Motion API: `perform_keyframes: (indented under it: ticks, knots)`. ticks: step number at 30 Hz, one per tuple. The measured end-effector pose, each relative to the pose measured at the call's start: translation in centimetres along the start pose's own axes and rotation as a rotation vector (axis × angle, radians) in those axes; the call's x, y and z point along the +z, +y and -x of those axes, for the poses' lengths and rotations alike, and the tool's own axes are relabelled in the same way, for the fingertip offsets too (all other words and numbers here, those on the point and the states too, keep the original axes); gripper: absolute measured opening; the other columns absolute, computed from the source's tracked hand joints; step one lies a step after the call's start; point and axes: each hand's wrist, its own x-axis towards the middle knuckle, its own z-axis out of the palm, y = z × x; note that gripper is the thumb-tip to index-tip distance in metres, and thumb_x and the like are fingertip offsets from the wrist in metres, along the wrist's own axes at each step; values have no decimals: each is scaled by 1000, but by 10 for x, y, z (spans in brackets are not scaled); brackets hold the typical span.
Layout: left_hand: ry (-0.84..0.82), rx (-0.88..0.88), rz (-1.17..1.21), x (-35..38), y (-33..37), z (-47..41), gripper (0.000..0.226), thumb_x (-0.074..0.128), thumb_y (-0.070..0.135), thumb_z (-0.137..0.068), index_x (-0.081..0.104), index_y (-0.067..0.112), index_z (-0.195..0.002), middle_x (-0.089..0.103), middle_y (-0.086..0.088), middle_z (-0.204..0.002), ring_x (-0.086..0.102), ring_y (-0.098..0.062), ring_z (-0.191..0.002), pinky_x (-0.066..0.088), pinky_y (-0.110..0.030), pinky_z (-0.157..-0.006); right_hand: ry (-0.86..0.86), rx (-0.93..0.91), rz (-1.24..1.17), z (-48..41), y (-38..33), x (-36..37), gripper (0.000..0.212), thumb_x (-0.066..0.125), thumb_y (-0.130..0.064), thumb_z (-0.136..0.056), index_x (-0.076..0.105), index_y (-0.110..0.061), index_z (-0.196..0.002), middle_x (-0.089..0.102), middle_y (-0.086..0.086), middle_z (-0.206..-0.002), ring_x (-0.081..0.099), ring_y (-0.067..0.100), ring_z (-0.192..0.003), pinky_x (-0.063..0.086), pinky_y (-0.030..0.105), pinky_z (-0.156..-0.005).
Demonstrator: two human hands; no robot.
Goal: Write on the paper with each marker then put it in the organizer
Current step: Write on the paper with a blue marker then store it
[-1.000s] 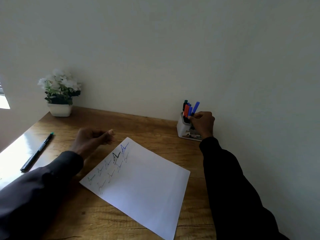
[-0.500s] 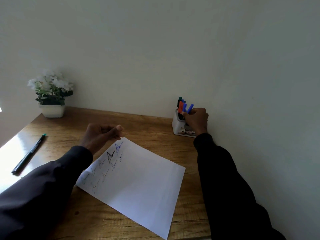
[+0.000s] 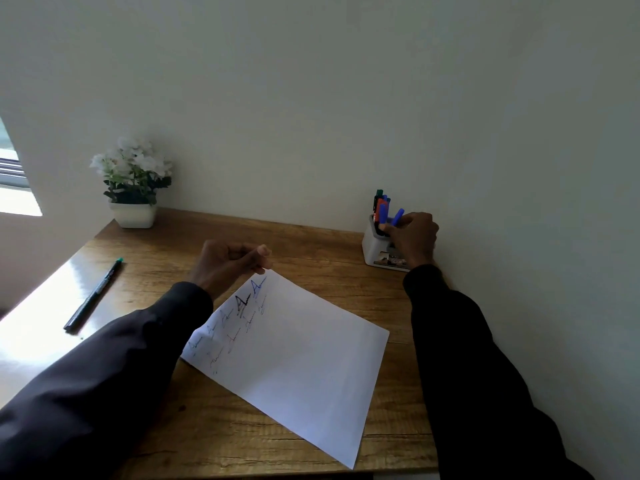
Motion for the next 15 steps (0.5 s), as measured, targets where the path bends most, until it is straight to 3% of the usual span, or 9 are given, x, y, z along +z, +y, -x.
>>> perform_keyframes:
  ticks: [2, 7, 15]
  knots:
    - [-4, 3, 21, 0, 1, 1, 16, 71, 20, -89, 77, 6, -94, 79, -6, -82, 74, -15, -72, 57, -15, -65, -7, -16, 9, 1, 2, 1, 32, 88, -20, -80, 78, 3, -98, 78, 20, -96, 74, 26, -84, 48, 25, -72]
    - [-5, 15, 26, 3, 3, 3, 19, 72, 22, -88, 77, 6, -95, 78, -6, -82, 74, -15, -72, 56, -15, -65, -35, 6, -9, 2, -1, 1, 35, 88, -19, -80, 77, 5, -103, 77, 20, -100, 65, 17, -79, 45, 22, -71]
    - [1, 25, 16, -3, 3, 4, 17, 72, 21, -89, 77, 6, -95, 79, -4, -82, 75, -15, -73, 57, -15, -65, -4, 22, -26, 7, -2, -1, 39, 88, -17, -80, 75, 5, -109, 76, 22, -106, 67, 21, -89, 46, 23, -75]
